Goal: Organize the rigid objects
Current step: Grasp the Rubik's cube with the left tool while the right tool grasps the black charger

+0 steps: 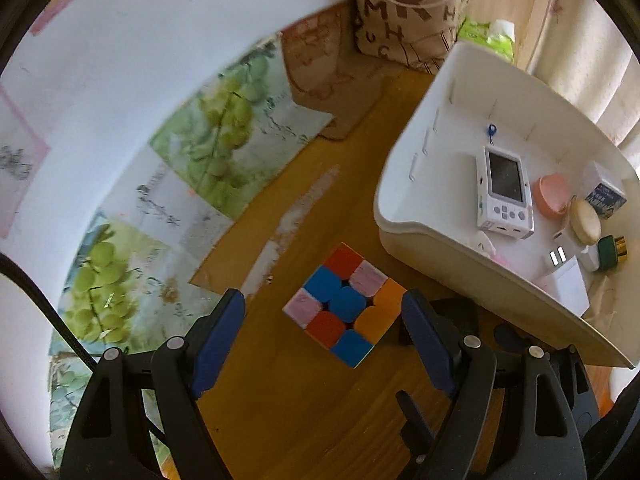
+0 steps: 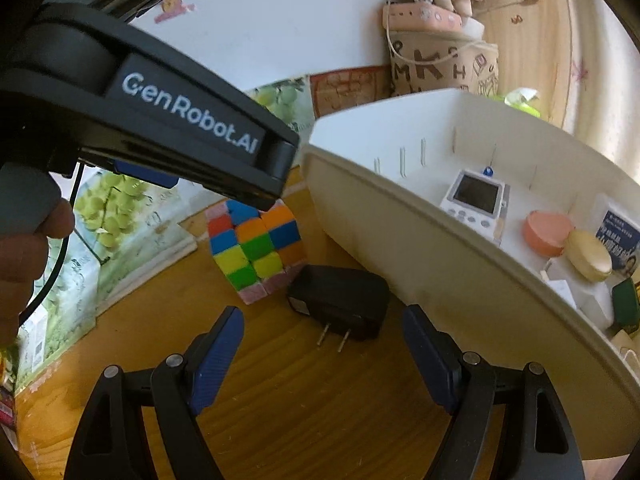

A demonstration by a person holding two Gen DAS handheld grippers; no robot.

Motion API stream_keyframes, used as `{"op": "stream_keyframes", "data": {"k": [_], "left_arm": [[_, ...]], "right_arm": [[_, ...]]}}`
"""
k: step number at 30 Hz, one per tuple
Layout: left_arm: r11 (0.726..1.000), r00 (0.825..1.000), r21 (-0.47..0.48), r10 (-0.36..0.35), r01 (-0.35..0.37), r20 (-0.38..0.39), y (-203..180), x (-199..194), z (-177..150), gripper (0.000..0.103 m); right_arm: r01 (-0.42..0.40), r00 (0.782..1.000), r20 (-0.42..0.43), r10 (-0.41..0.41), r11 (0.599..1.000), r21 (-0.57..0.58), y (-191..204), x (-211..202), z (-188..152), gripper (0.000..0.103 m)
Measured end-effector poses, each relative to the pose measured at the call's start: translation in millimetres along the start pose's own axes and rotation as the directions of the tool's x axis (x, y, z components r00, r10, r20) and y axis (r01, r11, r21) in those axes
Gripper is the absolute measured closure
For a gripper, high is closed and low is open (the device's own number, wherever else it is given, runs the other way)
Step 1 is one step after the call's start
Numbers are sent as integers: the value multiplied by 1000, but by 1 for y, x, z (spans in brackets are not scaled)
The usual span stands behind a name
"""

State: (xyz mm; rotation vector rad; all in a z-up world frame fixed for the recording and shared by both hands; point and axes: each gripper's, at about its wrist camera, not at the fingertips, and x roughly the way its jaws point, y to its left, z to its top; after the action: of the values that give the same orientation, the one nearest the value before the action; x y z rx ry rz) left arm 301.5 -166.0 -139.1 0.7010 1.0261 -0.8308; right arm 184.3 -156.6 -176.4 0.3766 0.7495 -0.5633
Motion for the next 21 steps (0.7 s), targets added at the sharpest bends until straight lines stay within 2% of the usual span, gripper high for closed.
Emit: {"op": "stream_keyframes", "data": {"k": [8, 15, 21], "left_arm": [[999, 999, -11, -52, 52, -9, -3, 16, 6, 20], [998, 998, -23, -59, 58, -28, -4, 28, 5, 20], [997, 997, -43, -66, 65, -39, -4, 31, 5, 23]], "right_arm": [[11, 1000, -19, -11, 1000, -28, 2, 6, 2, 21], [15, 999, -45, -16, 999, -36, 2, 11, 1, 21], [12, 999, -34, -14, 999, -51, 4, 12, 0, 21]]}}
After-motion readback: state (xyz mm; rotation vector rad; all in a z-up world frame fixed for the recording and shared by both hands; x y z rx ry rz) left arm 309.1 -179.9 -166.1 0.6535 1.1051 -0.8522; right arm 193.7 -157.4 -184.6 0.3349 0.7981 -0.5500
